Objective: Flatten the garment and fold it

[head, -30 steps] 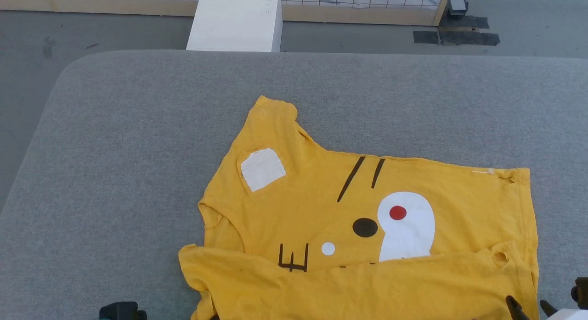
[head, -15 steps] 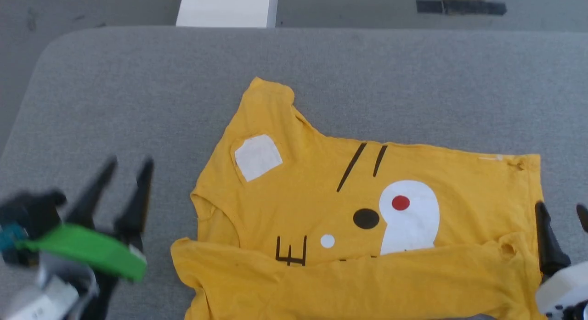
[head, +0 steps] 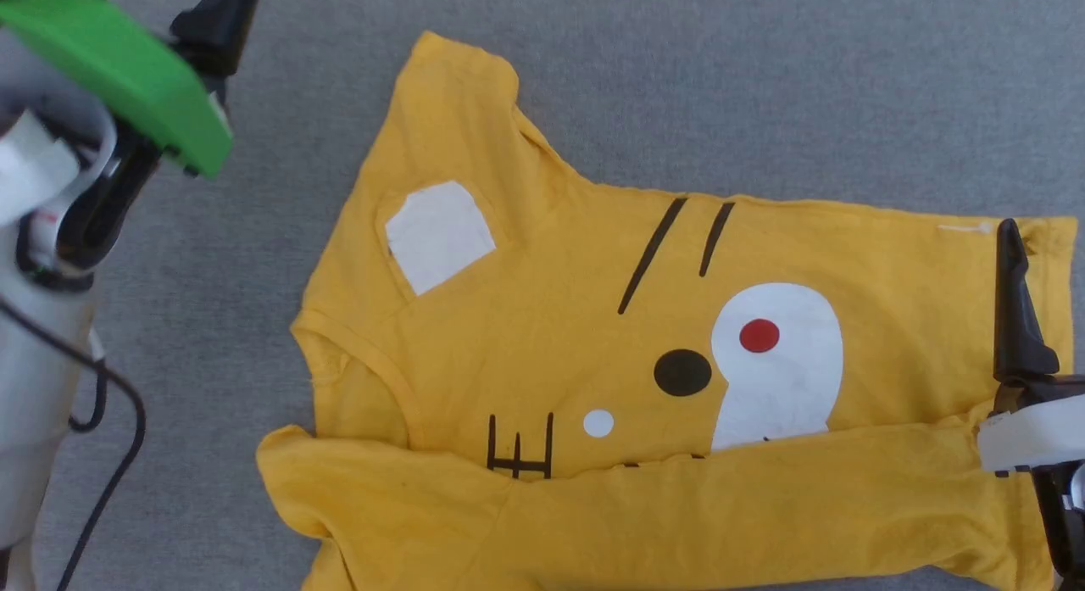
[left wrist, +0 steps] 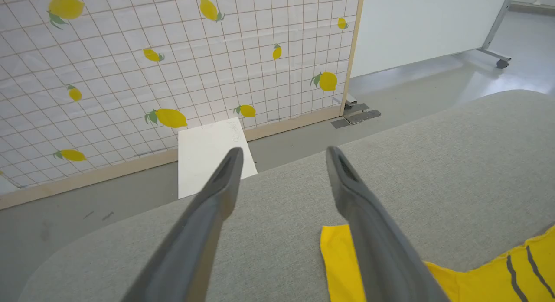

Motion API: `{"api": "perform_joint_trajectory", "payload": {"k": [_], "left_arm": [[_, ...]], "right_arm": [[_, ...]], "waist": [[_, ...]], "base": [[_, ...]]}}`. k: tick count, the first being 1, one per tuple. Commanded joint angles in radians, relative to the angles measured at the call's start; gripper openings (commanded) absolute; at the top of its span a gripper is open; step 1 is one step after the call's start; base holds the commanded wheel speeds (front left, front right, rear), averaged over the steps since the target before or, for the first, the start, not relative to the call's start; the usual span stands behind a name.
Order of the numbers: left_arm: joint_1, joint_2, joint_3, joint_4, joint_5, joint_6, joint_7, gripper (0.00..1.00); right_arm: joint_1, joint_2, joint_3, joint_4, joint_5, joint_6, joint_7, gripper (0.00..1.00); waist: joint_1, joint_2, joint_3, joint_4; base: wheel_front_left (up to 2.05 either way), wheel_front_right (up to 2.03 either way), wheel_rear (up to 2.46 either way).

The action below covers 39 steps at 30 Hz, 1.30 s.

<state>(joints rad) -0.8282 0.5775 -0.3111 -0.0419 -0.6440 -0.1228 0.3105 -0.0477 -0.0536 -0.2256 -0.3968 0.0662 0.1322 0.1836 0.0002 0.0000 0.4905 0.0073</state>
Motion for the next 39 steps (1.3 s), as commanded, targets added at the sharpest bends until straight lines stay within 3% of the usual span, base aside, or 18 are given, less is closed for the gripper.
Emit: {"api": "perform_joint_trajectory", "payload": {"k": [1, 9, 13, 23, 24, 25, 32, 39], "left_arm": [[-0.042, -0.002, -0.033, 0.026, -0.020, -0.006, 0.014, 1.00], [-0.153, 0.066, -0.251, 0.098, -0.146, -0.008, 0.039, 1.00], [-0.170, 0.103, -0.305, 0.153, -0.194, -0.008, 0.038, 1.00], [-0.189, 0.134, -0.398, 0.224, -0.331, -0.008, 0.065, 1.00], [-0.192, 0.138, -0.407, 0.232, -0.329, -0.008, 0.065, 0.29], [-0.193, 0.142, -0.422, 0.237, -0.328, -0.008, 0.066, 0.00], [-0.194, 0.170, -0.464, 0.249, -0.371, -0.008, 0.054, 0.00], [-0.189, 0.189, -0.464, 0.223, -0.406, -0.008, 0.008, 0.00]], "right_arm": [[-0.020, 0.003, 0.007, -0.006, -0.004, -0.002, -0.009, 1.00], [-0.036, 0.003, 0.012, -0.005, 0.017, -0.002, -0.010, 1.00], [-0.038, 0.003, 0.019, -0.009, 0.021, -0.002, -0.010, 1.00], [-0.035, 0.003, 0.010, -0.029, 0.024, -0.002, 0.004, 1.00], [-0.035, 0.003, 0.010, -0.031, 0.024, -0.002, 0.006, 1.00], [-0.036, 0.003, 0.011, -0.034, 0.023, -0.002, 0.008, 1.00], [-0.073, -0.002, 0.037, -0.084, -0.024, -0.002, 0.048, 1.00], [-0.212, -0.110, 0.036, -0.112, 0.003, -0.002, 0.164, 1.00]], "waist": [[-0.0002, 0.0000, 0.090, -0.026], [-0.0002, 0.0000, 0.157, -0.057], [-0.0002, 0.0000, 0.177, -0.073], [-0.0002, 0.0000, 0.203, -0.094], [-0.0002, 0.0000, 0.205, -0.095], [-0.0002, 0.0000, 0.206, -0.096], [-0.0002, 0.0000, 0.191, -0.096], [-0.0002, 0.0000, 0.154, -0.081]], "base": [[0.00, 0.00, 0.00], [0.00, 0.00, 0.00], [0.00, 0.00, 0.00], [0.00, 0.00, 0.00], [0.00, 0.00, 0.00], [0.00, 0.00, 0.00], [0.00, 0.00, 0.00], [0.00, 0.00, 0.00]]}}
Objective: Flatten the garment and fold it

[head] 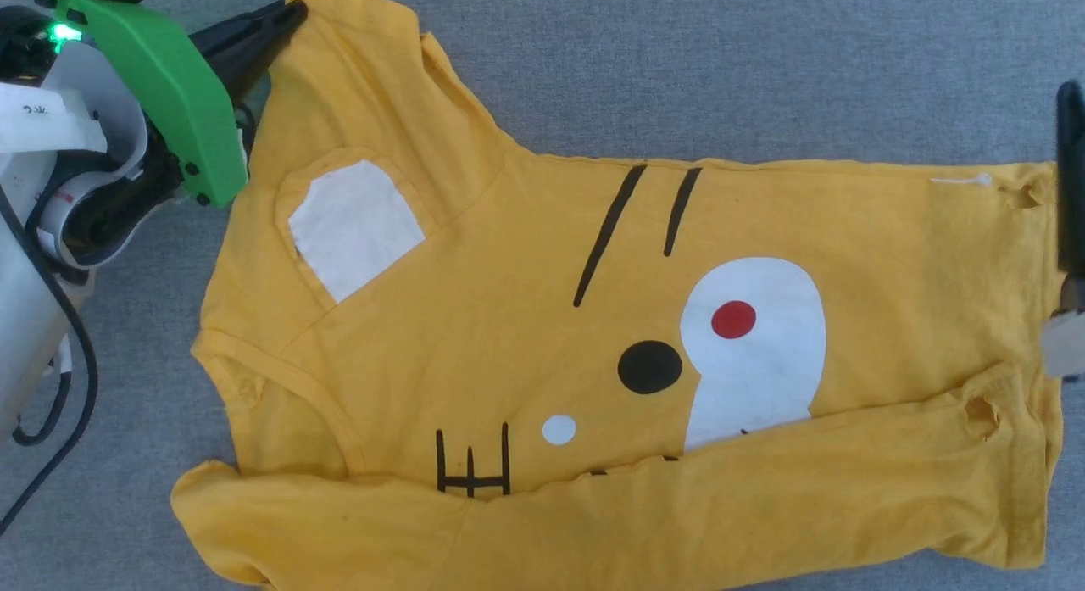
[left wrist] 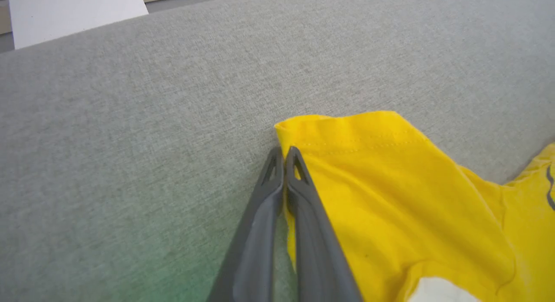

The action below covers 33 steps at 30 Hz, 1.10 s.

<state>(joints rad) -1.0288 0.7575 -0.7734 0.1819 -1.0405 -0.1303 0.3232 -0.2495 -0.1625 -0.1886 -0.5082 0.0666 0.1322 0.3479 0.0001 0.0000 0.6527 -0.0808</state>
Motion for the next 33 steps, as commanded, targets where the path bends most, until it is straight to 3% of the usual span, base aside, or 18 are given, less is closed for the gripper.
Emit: {"api": "perform_joint_trajectory", "payload": {"k": [1, 10, 20, 21, 22, 23, 33], "left_arm": [[0.013, 0.011, -0.001, -0.004, -0.013, 0.000, -0.011, 0.00], [0.030, -0.003, -0.014, -0.010, -0.026, 0.000, -0.038, 0.00], [0.028, -0.001, -0.016, -0.007, -0.038, 0.000, -0.033, 0.00], [0.027, 0.000, -0.017, -0.006, -0.039, 0.000, -0.032, 0.00], [0.027, 0.000, -0.017, -0.005, -0.040, 0.000, -0.032, 0.00], [0.027, 0.001, -0.018, -0.004, -0.041, 0.000, -0.031, 0.00], [0.049, 0.015, -0.001, -0.033, -0.050, 0.000, -0.126, 0.00]], "right_arm": [[-0.030, -0.011, -0.012, 0.011, 0.022, -0.002, 0.034, 1.00], [-0.029, -0.100, -0.112, 0.123, 0.168, -0.002, 0.313, 1.00], [0.001, -0.106, -0.127, 0.220, 0.232, -0.002, 0.375, 1.00], [0.005, -0.105, -0.119, 0.228, 0.242, -0.002, 0.389, 0.93], [0.007, -0.104, -0.117, 0.234, 0.246, -0.002, 0.398, 0.28], [0.006, -0.104, -0.113, 0.239, 0.249, -0.002, 0.405, 0.00], [-0.037, -0.108, -0.091, 0.237, 0.198, -0.002, 0.317, 0.00]], "waist": [[-0.0001, 0.0000, -0.012, 0.011], [-0.0001, 0.0000, -0.023, 0.048], [-0.0001, 0.0000, 0.003, 0.063], [-0.0001, 0.0000, 0.004, 0.063], [-0.0001, 0.0000, 0.004, 0.064], [-0.0001, 0.0000, 0.004, 0.064], [-0.0001, 0.0000, -0.042, 0.069]], "base": [[0.00, 0.00, 0.00], [0.00, 0.00, 0.00], [0.00, 0.00, 0.00], [0.00, 0.00, 0.00], [0.00, 0.00, 0.00], [0.00, 0.00, 0.00], [0.00, 0.00, 0.00]]}}
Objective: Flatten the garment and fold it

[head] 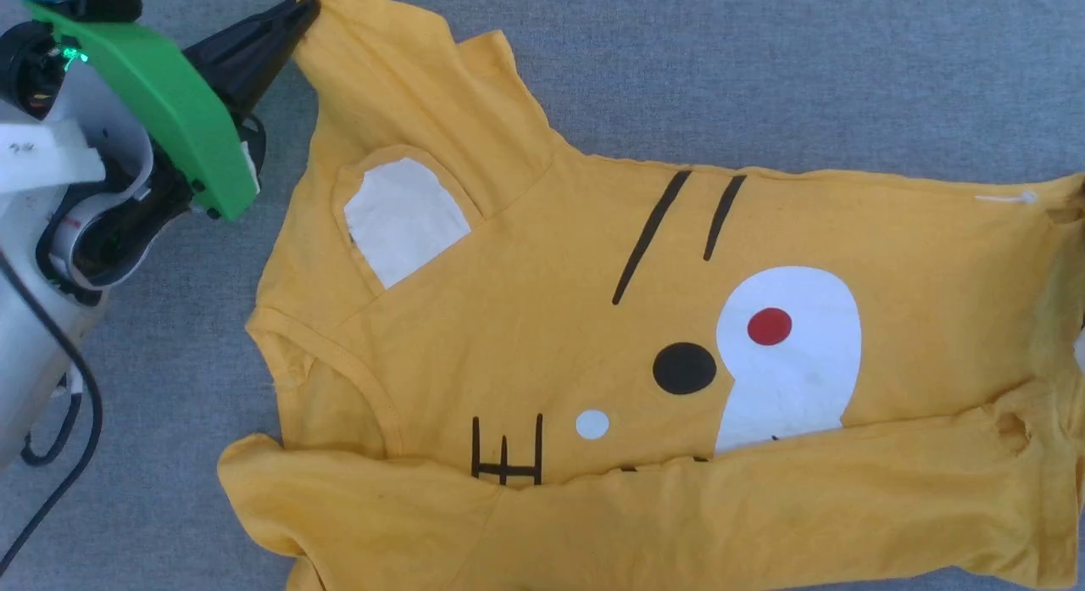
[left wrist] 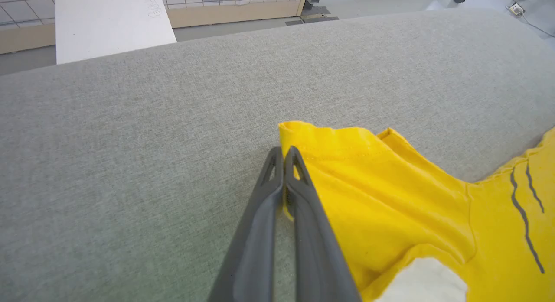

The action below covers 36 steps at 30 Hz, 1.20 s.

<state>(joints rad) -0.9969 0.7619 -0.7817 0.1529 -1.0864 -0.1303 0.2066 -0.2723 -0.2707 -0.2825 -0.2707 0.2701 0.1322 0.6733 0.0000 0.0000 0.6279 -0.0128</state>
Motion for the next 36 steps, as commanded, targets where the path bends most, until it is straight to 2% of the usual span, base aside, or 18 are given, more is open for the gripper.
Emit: {"api": "perform_joint_trajectory", "payload": {"k": [1, 8, 13, 21, 27, 32, 36], "left_arm": [[0.026, 0.020, 0.013, -0.016, -0.007, 0.000, -0.031, 0.00], [0.166, 0.108, 0.068, -0.133, -0.036, 0.002, -0.195, 0.00], [0.325, 0.189, 0.111, -0.263, -0.073, 0.048, -0.307, 0.00], [0.584, 0.266, 0.117, -0.449, -0.113, 0.141, -0.423, 0.00], [0.772, 0.271, 0.114, -0.507, -0.153, 0.202, -0.457, 0.00], [0.912, 0.242, 0.121, -0.497, -0.201, 0.207, -0.466, 0.00], [0.992, 0.206, 0.088, -0.459, -0.208, 0.215, -0.467, 0.00]], "right_arm": [[-0.015, -0.002, 0.003, -0.006, -0.006, -0.002, -0.023, 0.00], [0.041, 0.008, -0.012, -0.029, 0.000, -0.002, -0.086, 0.00], [0.122, 0.022, -0.037, -0.040, 0.020, -0.002, -0.123, 0.00], [0.265, 0.056, -0.067, -0.035, 0.061, -0.002, -0.170, 0.00], [0.356, 0.098, -0.077, -0.028, 0.082, -0.002, -0.193, 0.00], [0.426, 0.115, -0.075, 0.004, 0.086, -0.002, -0.215, 0.00], [0.463, 0.116, -0.043, 0.049, 0.087, -0.002, -0.224, 0.00]], "waist": [[0.0000, 0.0000, -0.031, 0.001], [0.0000, 0.0000, -0.131, 0.007], [0.0000, 0.0000, -0.214, 0.018], [0.0000, 0.0000, -0.331, 0.037], [0.0000, 0.0000, -0.365, 0.046], [0.0000, 0.0000, -0.374, 0.047], [0.0000, 0.0000, -0.389, 0.041]], "base": [[0.00, 0.00, 0.00], [0.00, 0.00, 0.00], [0.00, 0.00, 0.00], [0.00, 0.00, 0.00], [0.00, 0.00, 0.00], [0.00, 0.00, 0.00], [0.00, 0.00, 0.00]]}}
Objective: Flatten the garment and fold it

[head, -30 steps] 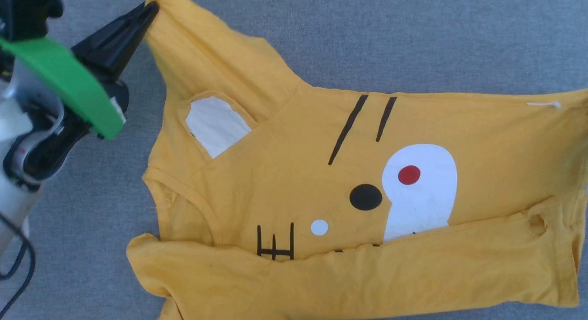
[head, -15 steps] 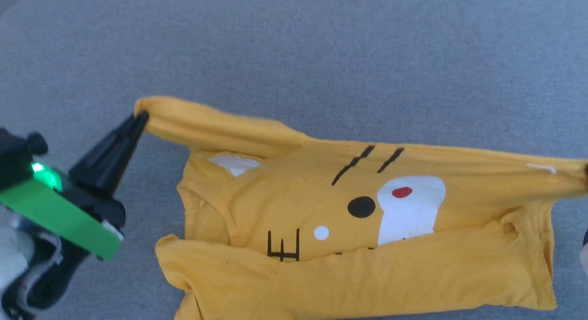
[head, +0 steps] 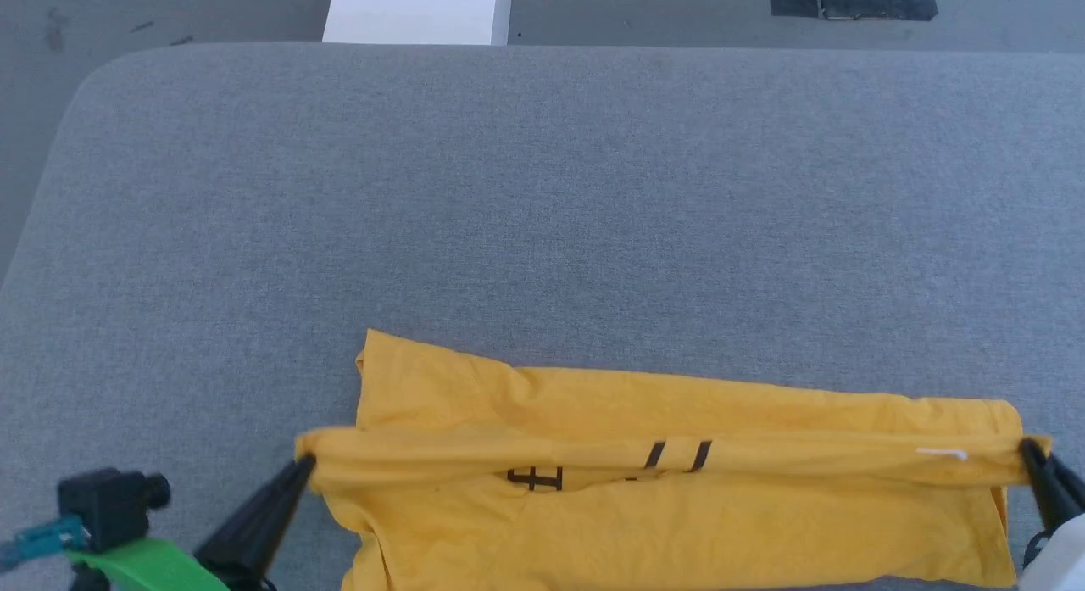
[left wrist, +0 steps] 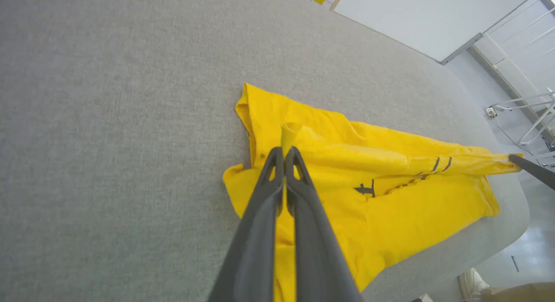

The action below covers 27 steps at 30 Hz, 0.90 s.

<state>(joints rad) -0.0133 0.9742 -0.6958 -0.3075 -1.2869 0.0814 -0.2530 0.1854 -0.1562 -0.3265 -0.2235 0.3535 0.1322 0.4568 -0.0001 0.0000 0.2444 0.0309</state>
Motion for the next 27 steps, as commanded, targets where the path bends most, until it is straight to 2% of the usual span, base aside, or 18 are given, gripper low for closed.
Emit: {"api": "perform_joint_trajectory", "payload": {"k": [1, 6, 7, 8, 9, 15, 17, 20, 23, 27], "left_arm": [[0.021, -0.019, -0.012, 0.012, -0.011, 0.002, -0.005, 0.00], [0.015, -0.082, -0.078, 0.087, -0.009, -0.016, 0.050, 0.00], [0.007, -0.095, -0.086, 0.101, -0.005, -0.018, 0.056, 0.00], [-0.004, -0.112, -0.093, 0.116, 0.000, -0.021, 0.061, 0.15], [-0.011, -0.124, -0.097, 0.127, 0.001, -0.023, 0.065, 1.00], [-0.044, -0.171, -0.081, 0.163, 0.007, -0.022, 0.047, 1.00], [-0.041, -0.240, 0.143, 0.135, 0.103, 0.049, -0.007, 1.00], [0.004, -0.348, 0.344, 0.090, 0.271, 0.084, -0.008, 1.00], [0.065, -0.452, 0.472, 0.044, 0.442, 0.078, -0.008, 1.00], [0.128, -0.551, 0.558, 0.033, 0.583, 0.035, -0.009, 1.00]], "right_arm": [[0.013, 0.000, 0.008, 0.016, 0.001, -0.002, -0.010, 0.00], [0.023, -0.012, 0.040, 0.088, -0.022, -0.002, -0.012, 0.00], [0.019, -0.013, 0.043, 0.099, -0.026, -0.002, -0.016, 0.29], [0.015, -0.014, 0.046, 0.111, -0.031, -0.002, -0.020, 0.87], [0.012, -0.015, 0.048, 0.121, -0.037, -0.002, -0.021, 1.00], [-0.009, -0.015, 0.062, 0.126, -0.018, -0.002, -0.019, 1.00], [-0.018, -0.006, 0.013, 0.067, 0.020, -0.002, -0.007, 1.00], [-0.015, -0.006, -0.014, 0.070, -0.008, -0.002, -0.001, 1.00], [-0.012, 0.006, -0.018, 0.097, -0.027, -0.002, 0.013, 1.00], [-0.021, 0.018, -0.006, 0.145, -0.040, -0.002, 0.020, 1.00]], "waist": [[0.0001, 0.0000, -0.010, -0.005], [0.0001, 0.0000, -0.027, -0.015], [0.0001, 0.0000, -0.030, -0.016], [0.0001, 0.0000, -0.033, -0.018], [0.0001, 0.0000, -0.035, -0.019], [0.0001, 0.0000, -0.050, -0.026], [0.0001, 0.0000, -0.058, -0.021], [0.0001, 0.0000, -0.054, -0.013], [0.0001, 0.0000, -0.044, -0.001], [0.0001, 0.0000, -0.028, 0.011]], "base": [[0.00, 0.00, 0.00], [0.00, 0.00, 0.00], [0.00, 0.00, 0.00], [0.00, 0.00, 0.00], [0.00, 0.00, 0.00], [0.00, 0.00, 0.00], [0.00, 0.00, 0.00], [0.00, 0.00, 0.00], [0.00, 0.00, 0.00], [0.00, 0.00, 0.00]]}}
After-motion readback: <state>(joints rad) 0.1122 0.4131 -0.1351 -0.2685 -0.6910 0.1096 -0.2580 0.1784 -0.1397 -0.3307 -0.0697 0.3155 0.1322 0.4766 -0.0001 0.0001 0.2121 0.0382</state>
